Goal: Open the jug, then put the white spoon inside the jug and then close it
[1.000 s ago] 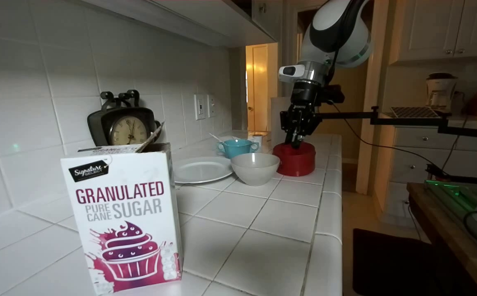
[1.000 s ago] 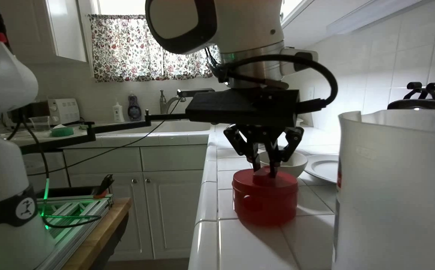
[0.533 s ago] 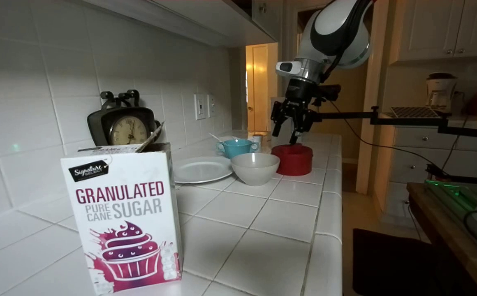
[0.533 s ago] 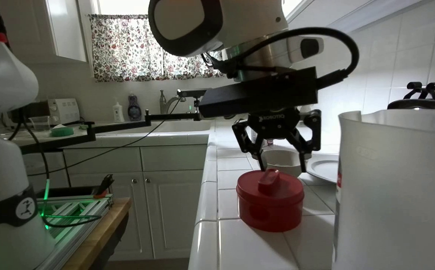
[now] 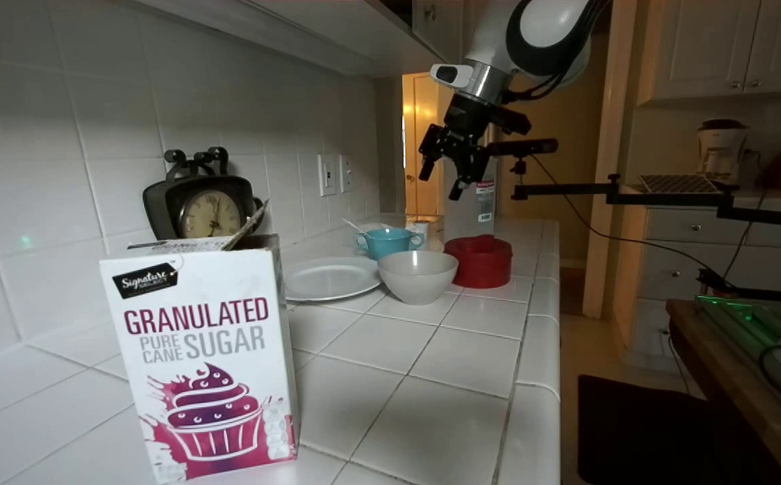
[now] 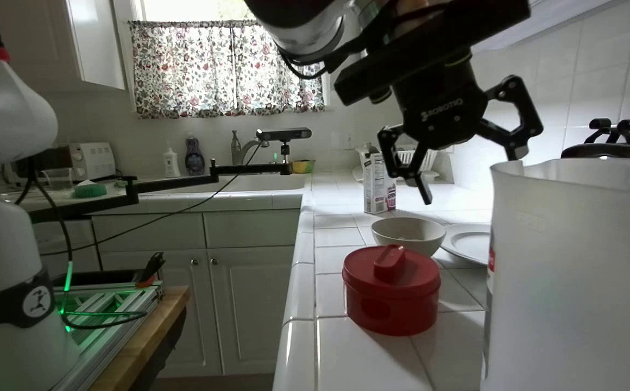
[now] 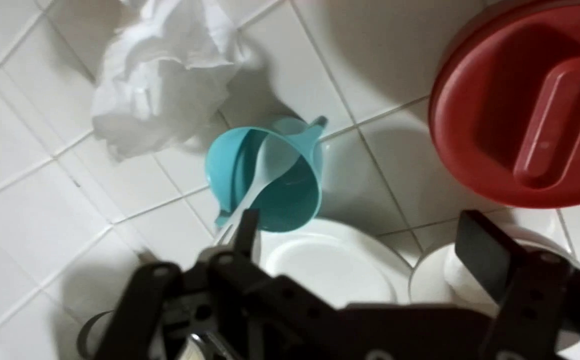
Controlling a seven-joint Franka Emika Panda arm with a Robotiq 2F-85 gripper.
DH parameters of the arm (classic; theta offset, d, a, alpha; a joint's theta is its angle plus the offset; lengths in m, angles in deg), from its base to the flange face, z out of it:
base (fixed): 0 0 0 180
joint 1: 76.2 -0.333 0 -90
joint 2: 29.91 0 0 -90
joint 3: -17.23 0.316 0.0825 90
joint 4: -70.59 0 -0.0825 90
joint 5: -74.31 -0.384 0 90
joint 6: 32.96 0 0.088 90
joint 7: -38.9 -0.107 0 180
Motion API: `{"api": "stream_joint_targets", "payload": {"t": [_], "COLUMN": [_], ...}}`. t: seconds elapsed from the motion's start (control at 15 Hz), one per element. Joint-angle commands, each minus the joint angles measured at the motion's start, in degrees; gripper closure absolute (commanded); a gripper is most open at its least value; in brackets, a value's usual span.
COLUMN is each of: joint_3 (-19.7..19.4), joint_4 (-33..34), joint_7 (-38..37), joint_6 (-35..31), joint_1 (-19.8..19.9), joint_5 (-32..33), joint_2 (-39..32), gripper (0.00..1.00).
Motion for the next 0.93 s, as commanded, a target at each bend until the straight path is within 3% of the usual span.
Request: {"api": "stream_joint_targets", "payload": {"t": [0.0, 0.33, 0.53, 0.6, 0.87], "joint_3": [1.3, 2.5, 3.7, 3.8, 4.2], "joint_4": [6.7, 15.5, 18.9, 15.8, 17.5], "joint_7": [-9.9, -21.0, -23.5, -21.8, -23.2], "joint_6": [4.1, 13.0, 17.2, 14.0, 15.5], "joint_1": [1.7, 1.0, 0.9, 1.2, 1.3], "joint_5": [7.1, 7.8, 2.7, 5.2, 4.1], "joint_2": [-2.4, -5.6, -7.9, -6.0, -7.4], "gripper": [0.0, 0.0, 0.0, 0.0, 0.0]}}
